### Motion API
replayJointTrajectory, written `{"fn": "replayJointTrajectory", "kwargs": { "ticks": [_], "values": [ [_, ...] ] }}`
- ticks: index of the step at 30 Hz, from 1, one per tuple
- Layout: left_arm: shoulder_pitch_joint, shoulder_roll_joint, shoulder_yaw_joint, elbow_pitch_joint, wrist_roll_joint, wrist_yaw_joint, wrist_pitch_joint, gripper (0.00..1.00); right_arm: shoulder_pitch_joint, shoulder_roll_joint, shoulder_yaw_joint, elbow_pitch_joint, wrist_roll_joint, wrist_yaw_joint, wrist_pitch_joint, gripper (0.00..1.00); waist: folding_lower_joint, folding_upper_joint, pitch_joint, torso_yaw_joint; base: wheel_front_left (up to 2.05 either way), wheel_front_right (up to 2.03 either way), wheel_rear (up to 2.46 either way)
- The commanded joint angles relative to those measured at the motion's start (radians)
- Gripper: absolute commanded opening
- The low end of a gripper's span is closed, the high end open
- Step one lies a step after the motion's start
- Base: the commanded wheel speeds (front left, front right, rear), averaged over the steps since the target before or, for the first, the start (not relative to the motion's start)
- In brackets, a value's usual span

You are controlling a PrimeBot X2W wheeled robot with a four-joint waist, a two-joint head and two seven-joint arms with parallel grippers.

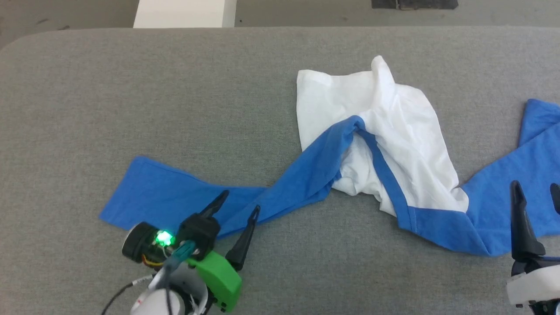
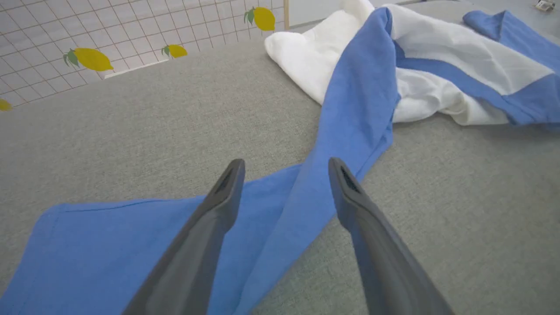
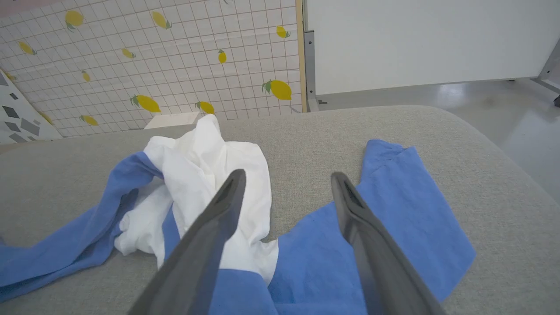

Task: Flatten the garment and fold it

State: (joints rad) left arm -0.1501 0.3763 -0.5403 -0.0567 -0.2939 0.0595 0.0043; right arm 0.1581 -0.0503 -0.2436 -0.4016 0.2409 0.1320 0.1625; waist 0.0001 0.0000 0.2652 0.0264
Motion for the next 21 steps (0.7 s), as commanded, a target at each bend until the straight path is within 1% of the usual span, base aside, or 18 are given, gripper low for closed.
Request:
{"fn": "replayJointTrajectory", "kwargs": {
  "ticks": [1,3,5,7,10,11,12,13,16,18,19,21],
  "values": [
    [-0.031,0.018,-0.017,0.028,0.011,-0.025,0.039,1.0,-0.019,0.0,0.007,0.003,-0.007,-0.001,-0.005,1.0,-0.0001,0.0,0.012,-0.008,0.0,0.0,0.0],
    [-0.064,0.044,-0.052,0.077,0.026,-0.068,0.108,1.0,-0.024,0.0,0.012,0.004,-0.006,-0.001,-0.003,1.0,-0.0001,0.0,0.017,-0.01,0.0,0.0,0.0],
    [-0.089,0.059,-0.08,0.121,0.032,-0.101,0.17,1.0,-0.027,0.0,0.017,0.006,-0.005,-0.001,0.0,1.0,-0.0001,0.0,0.02,-0.012,0.0,0.0,0.0],
    [-0.113,0.071,-0.102,0.157,0.044,-0.122,0.207,1.0,-0.029,0.0,0.022,0.006,-0.004,-0.001,0.002,1.0,-0.0001,0.0,0.023,-0.014,0.0,0.0,0.0],
    [-0.137,0.075,-0.12,0.206,0.054,-0.135,0.215,1.0,-0.03,0.0,0.027,0.005,-0.002,-0.001,0.003,1.0,-0.0001,0.0,0.024,-0.015,0.0,0.0,0.0],
    [-0.142,0.072,-0.12,0.223,0.051,-0.137,0.211,0.84,-0.03,0.0,0.029,0.004,-0.002,-0.001,0.004,1.0,-0.0001,0.0,0.024,-0.016,0.0,0.0,0.0],
    [-0.144,0.069,-0.118,0.233,0.051,-0.135,0.202,0.12,-0.03,0.0,0.031,0.003,-0.002,-0.001,0.004,1.0,-0.0001,0.0,0.023,-0.016,0.0,0.0,0.0],
    [-0.145,0.065,-0.114,0.241,0.045,-0.132,0.19,0.0,-0.029,0.0,0.033,0.003,-0.001,-0.001,0.005,1.0,-0.0001,0.0,0.019,-0.017,0.0,0.0,0.0],
    [-0.128,0.044,-0.07,0.228,-0.015,-0.116,0.146,0.0,-0.023,0.0,0.03,0.001,0.0,-0.001,0.007,1.0,-0.0001,0.0,0.006,-0.014,0.0,0.0,0.0],
    [-0.108,0.052,-0.017,0.187,-0.053,-0.087,0.118,0.0,-0.017,0.0,0.027,-0.002,0.002,-0.001,0.009,1.0,-0.0001,0.0,0.0,-0.01,0.0,0.0,0.0],
    [-0.092,0.061,0.023,0.153,-0.082,-0.065,0.104,0.0,-0.015,0.0,0.026,-0.004,0.002,-0.001,0.01,1.0,-0.0001,0.0,-0.003,-0.007,0.0,0.0,0.0],
    [-0.06,0.098,0.1,0.078,-0.118,-0.021,0.092,0.0,-0.01,0.0,0.022,-0.008,0.004,-0.001,0.011,1.0,-0.0001,0.0,-0.004,0.0,0.0,0.0,0.0]
  ]
}}
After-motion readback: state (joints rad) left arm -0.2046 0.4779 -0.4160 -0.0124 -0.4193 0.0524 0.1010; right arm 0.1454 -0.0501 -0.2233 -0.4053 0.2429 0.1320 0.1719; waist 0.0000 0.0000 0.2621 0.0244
